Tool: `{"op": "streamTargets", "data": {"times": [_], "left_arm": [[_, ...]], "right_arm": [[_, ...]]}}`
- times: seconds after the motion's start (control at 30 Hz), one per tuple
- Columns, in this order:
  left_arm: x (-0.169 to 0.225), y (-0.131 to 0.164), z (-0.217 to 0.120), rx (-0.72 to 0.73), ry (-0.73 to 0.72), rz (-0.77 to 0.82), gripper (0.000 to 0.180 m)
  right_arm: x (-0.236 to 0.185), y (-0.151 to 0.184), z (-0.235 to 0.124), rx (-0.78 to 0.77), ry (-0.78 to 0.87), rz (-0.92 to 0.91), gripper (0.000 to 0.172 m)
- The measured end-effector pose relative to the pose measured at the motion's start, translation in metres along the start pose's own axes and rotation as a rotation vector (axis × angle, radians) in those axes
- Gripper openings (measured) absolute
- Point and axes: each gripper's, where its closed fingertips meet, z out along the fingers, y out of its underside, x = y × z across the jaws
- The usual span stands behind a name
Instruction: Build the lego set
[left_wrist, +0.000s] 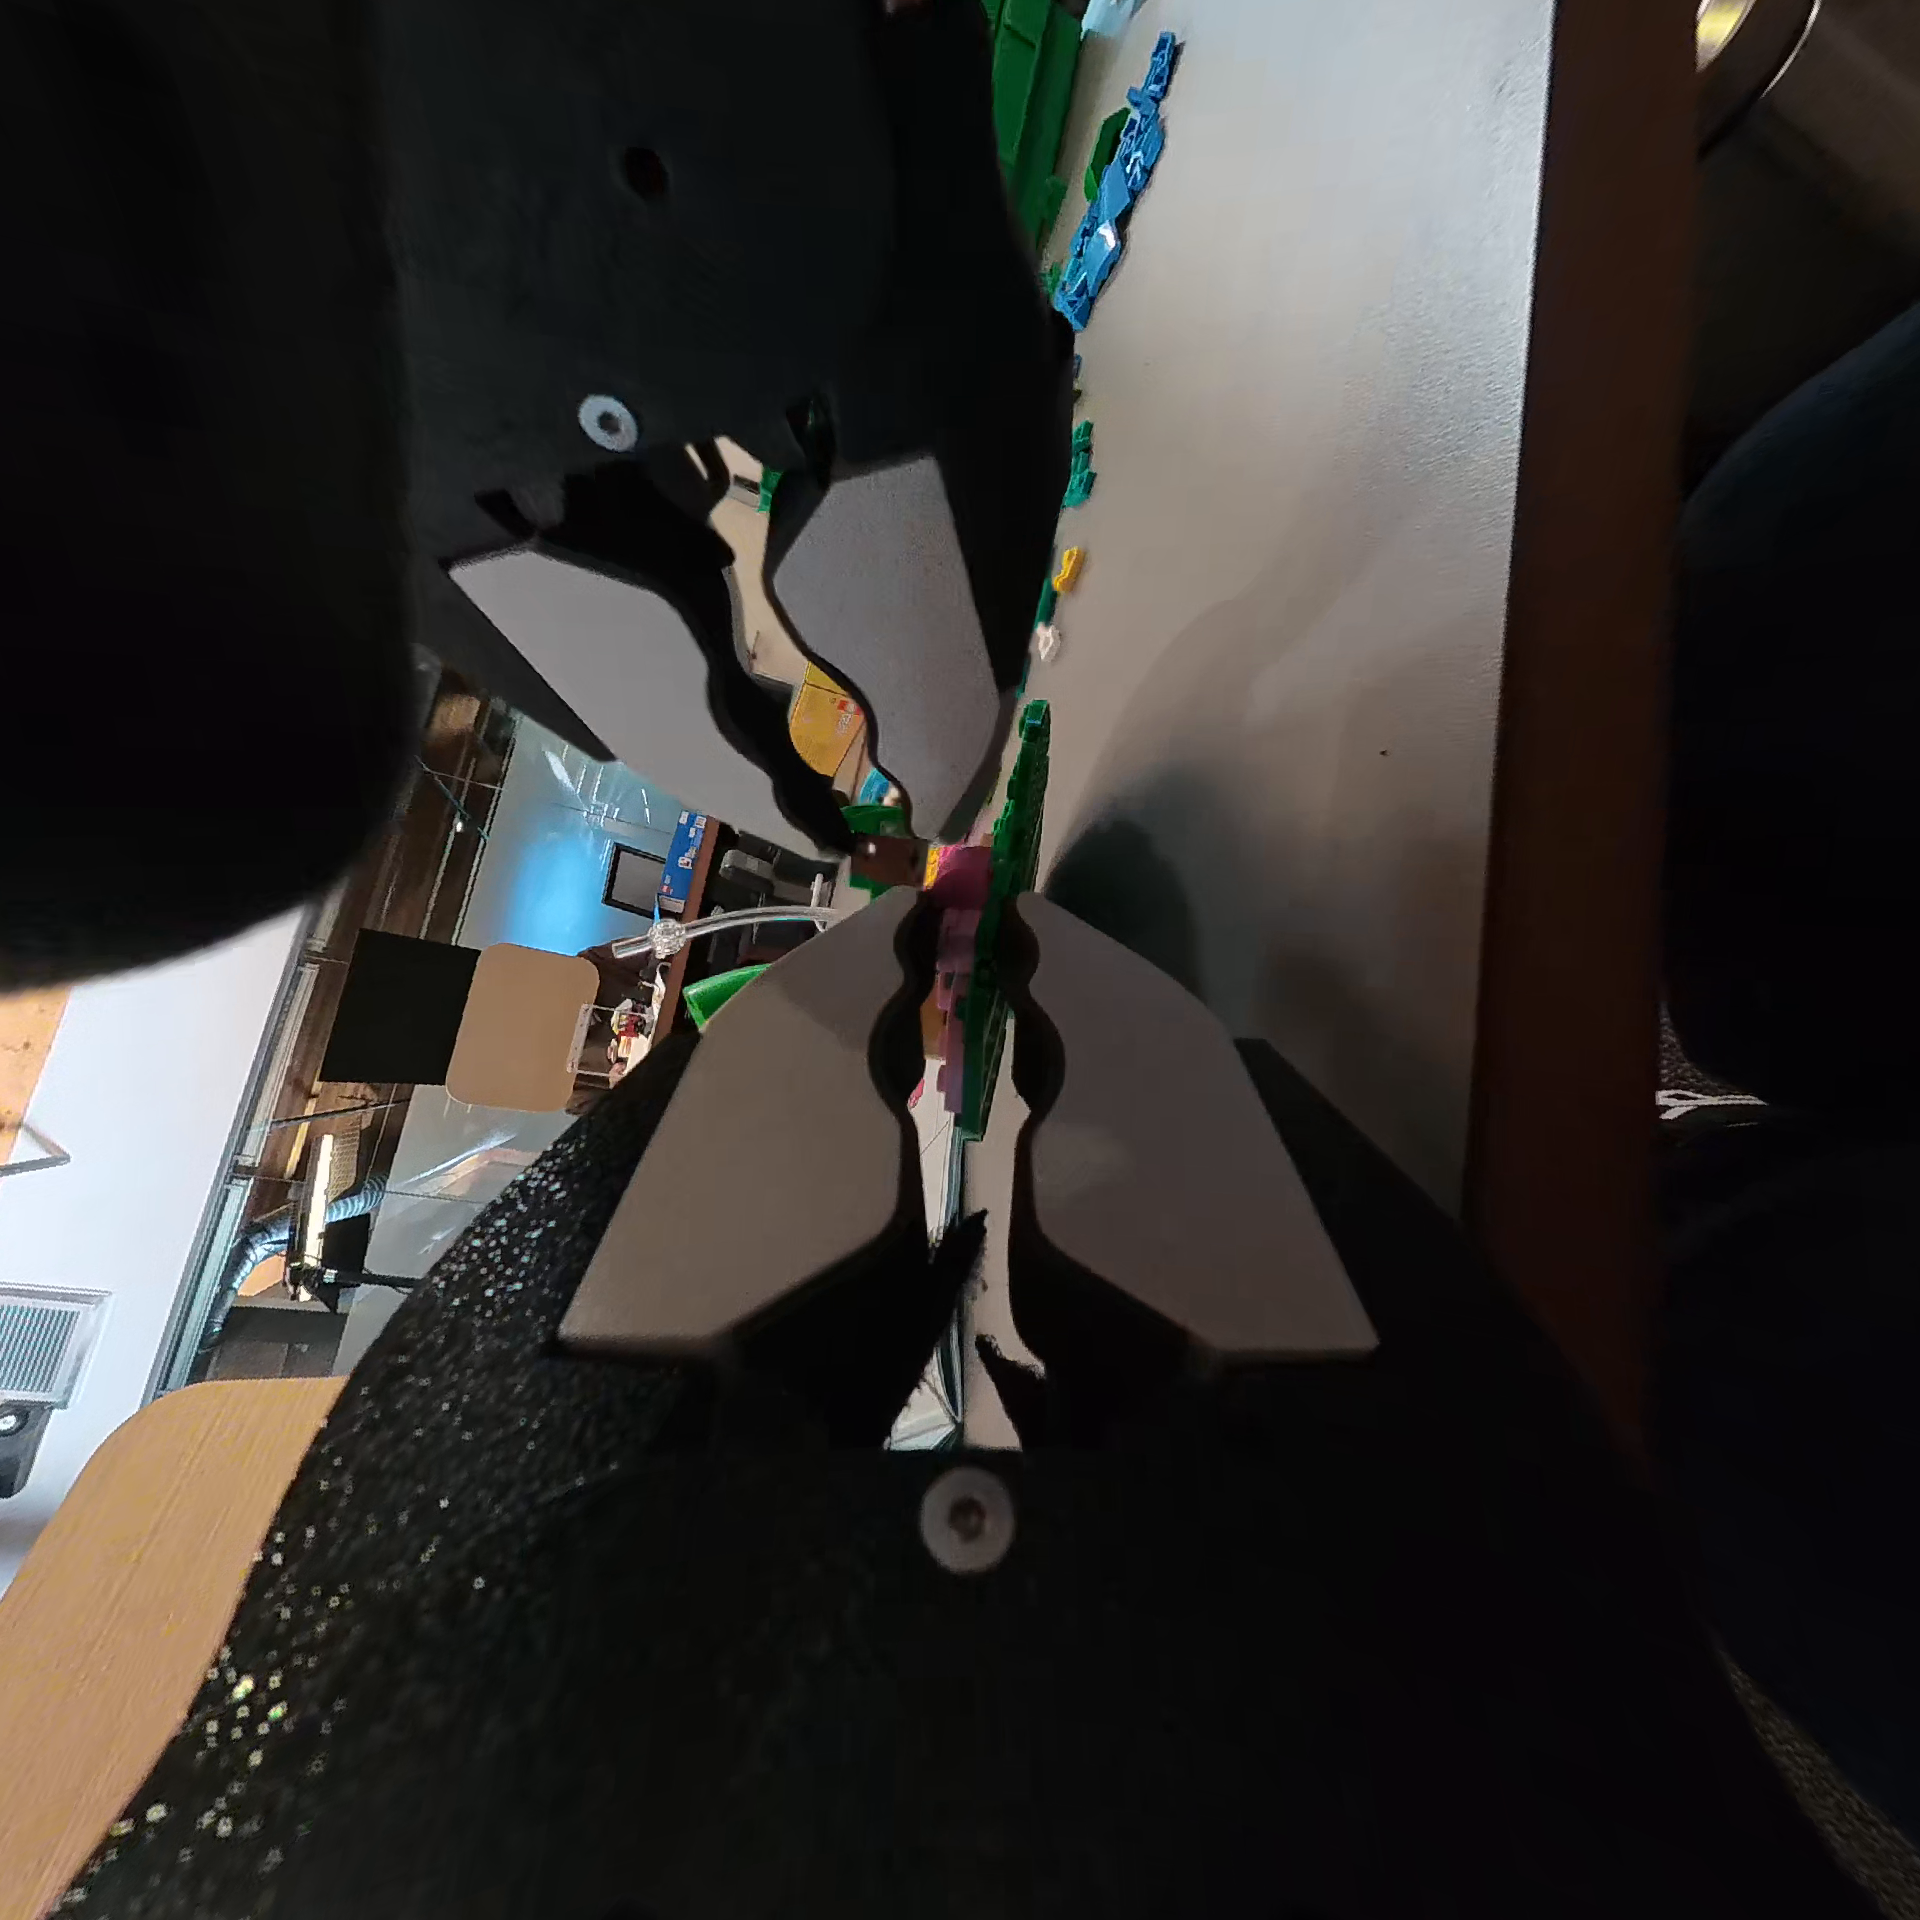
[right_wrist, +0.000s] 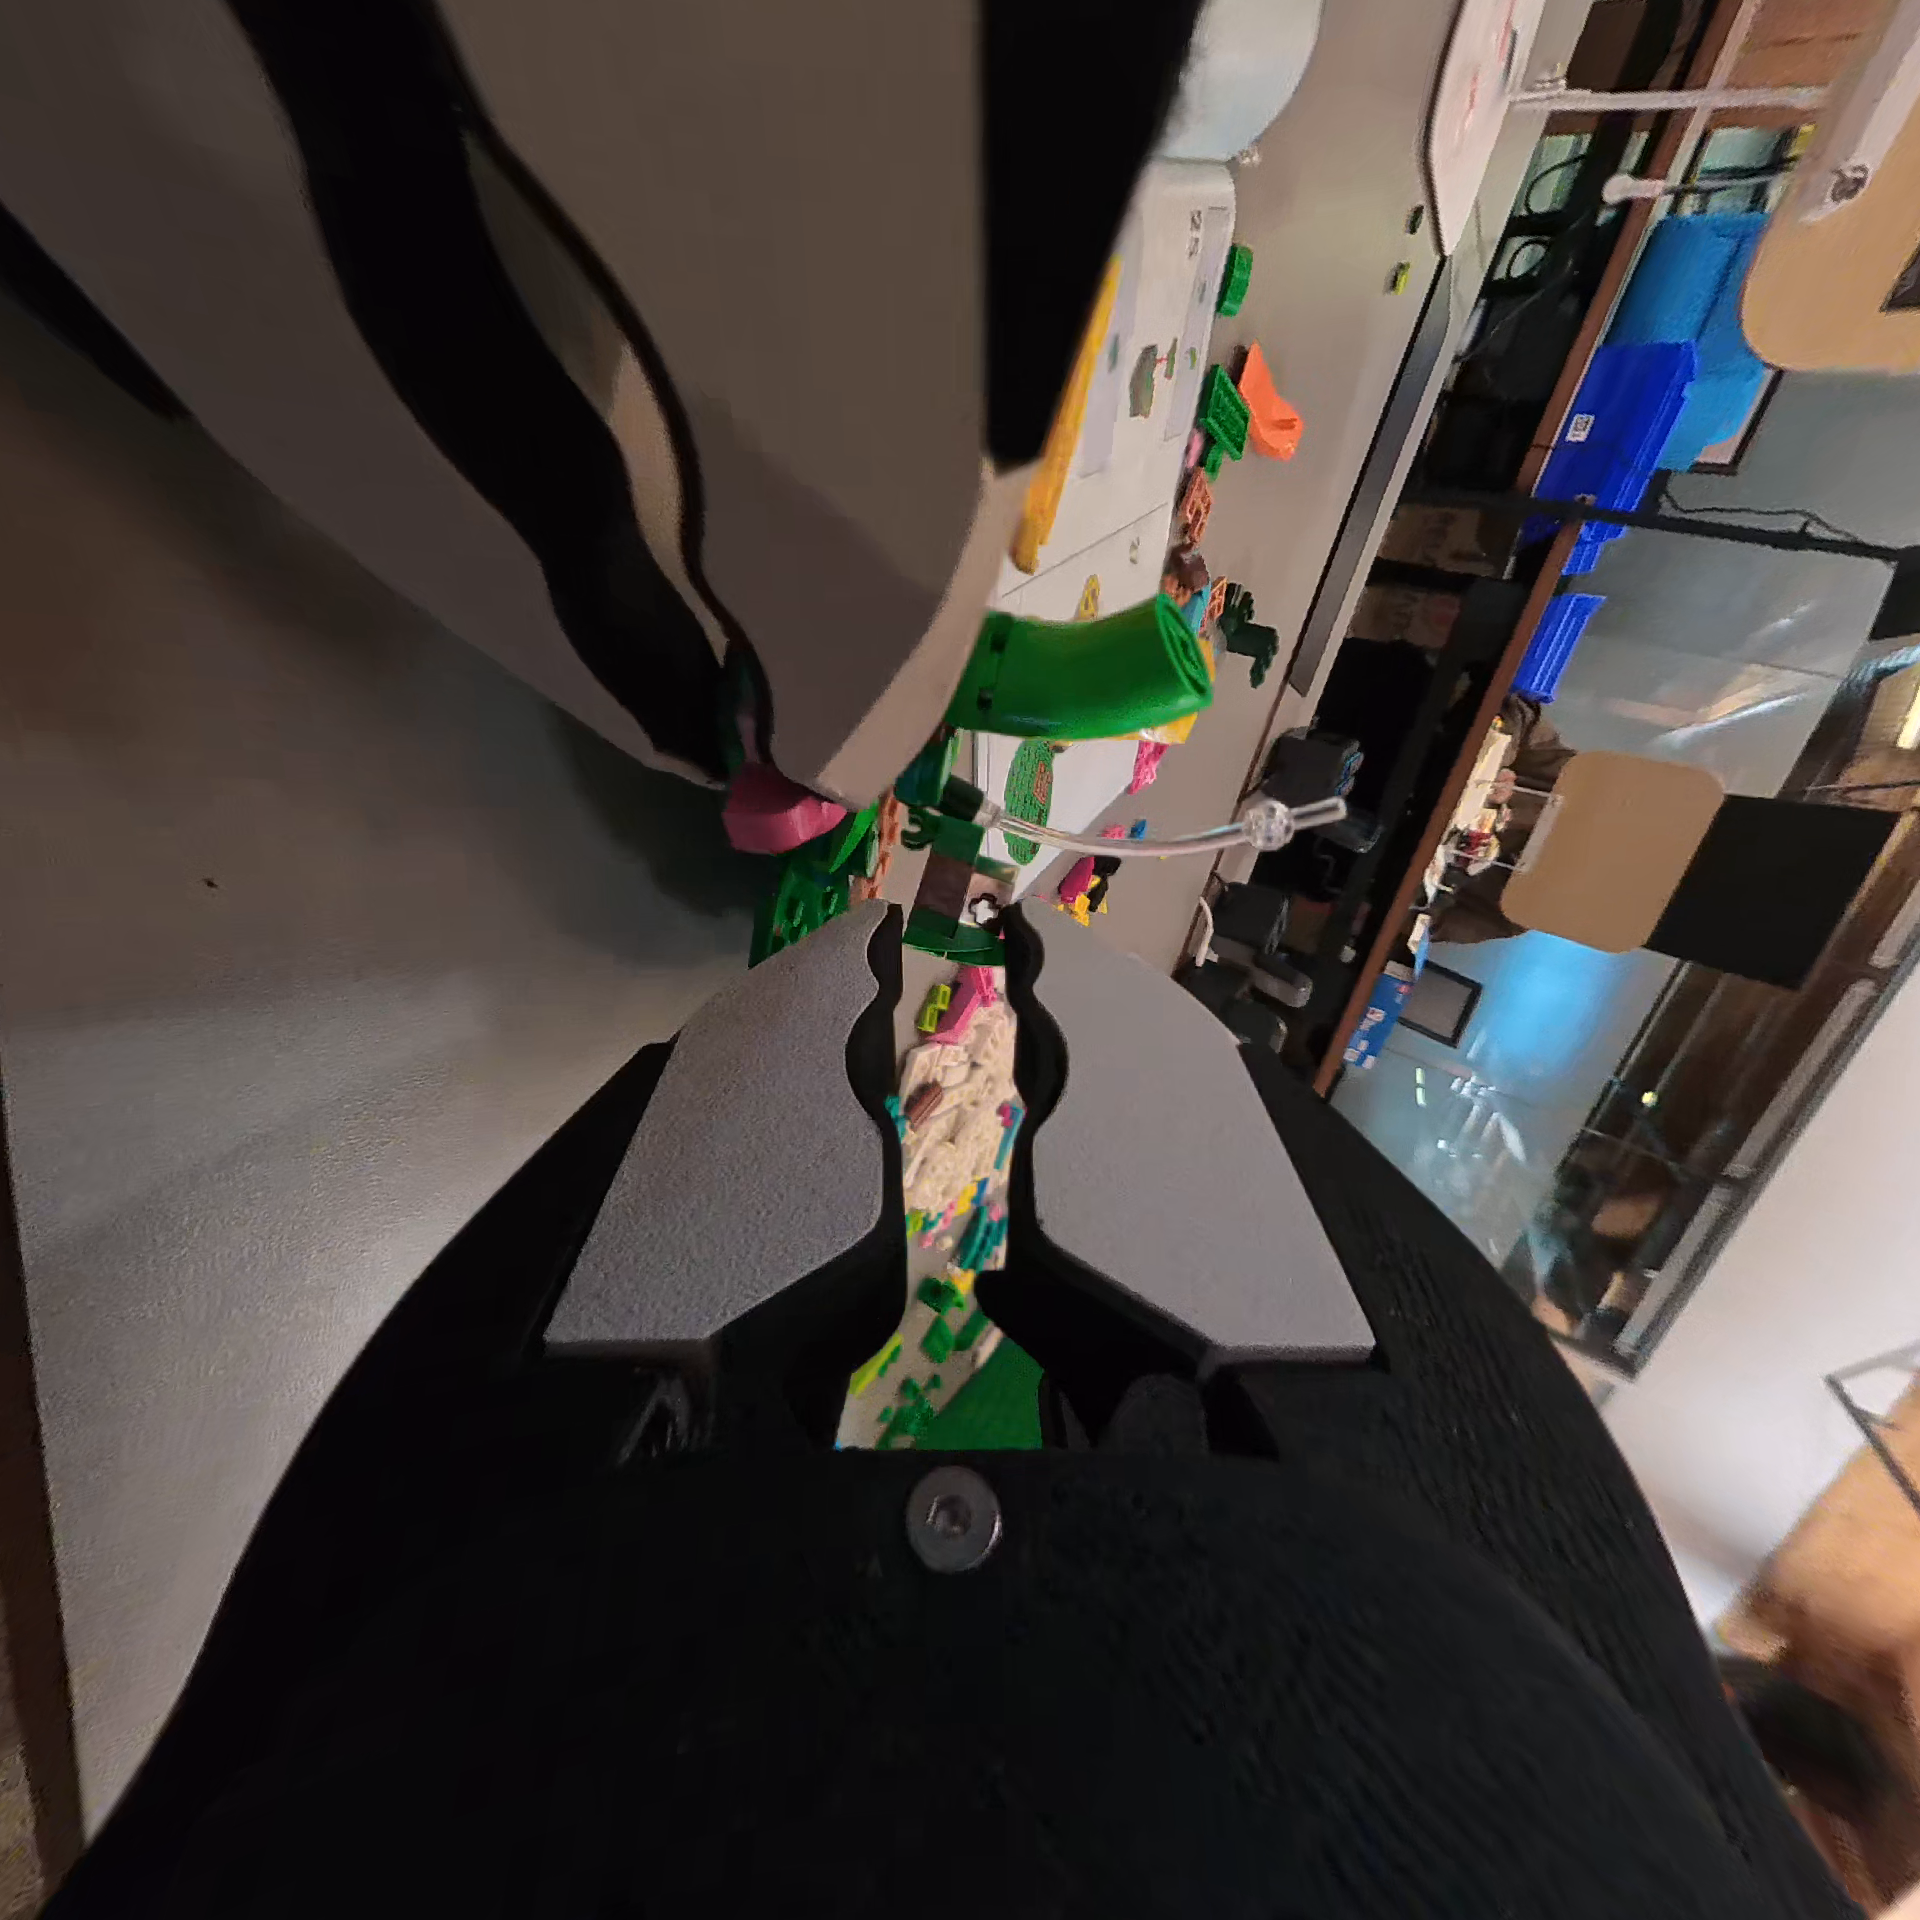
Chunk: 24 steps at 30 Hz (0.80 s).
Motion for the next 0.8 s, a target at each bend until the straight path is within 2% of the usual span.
{"op": "streamTargets", "data": {"times": [0.8], "left_arm": [[0.006, -0.002, 0.002, 0.020, 0.046, -0.005, 0.011]], "right_arm": [[-0.008, -0.011, -0.006, 0.045, -0.112, -0.052, 0.018]]}}
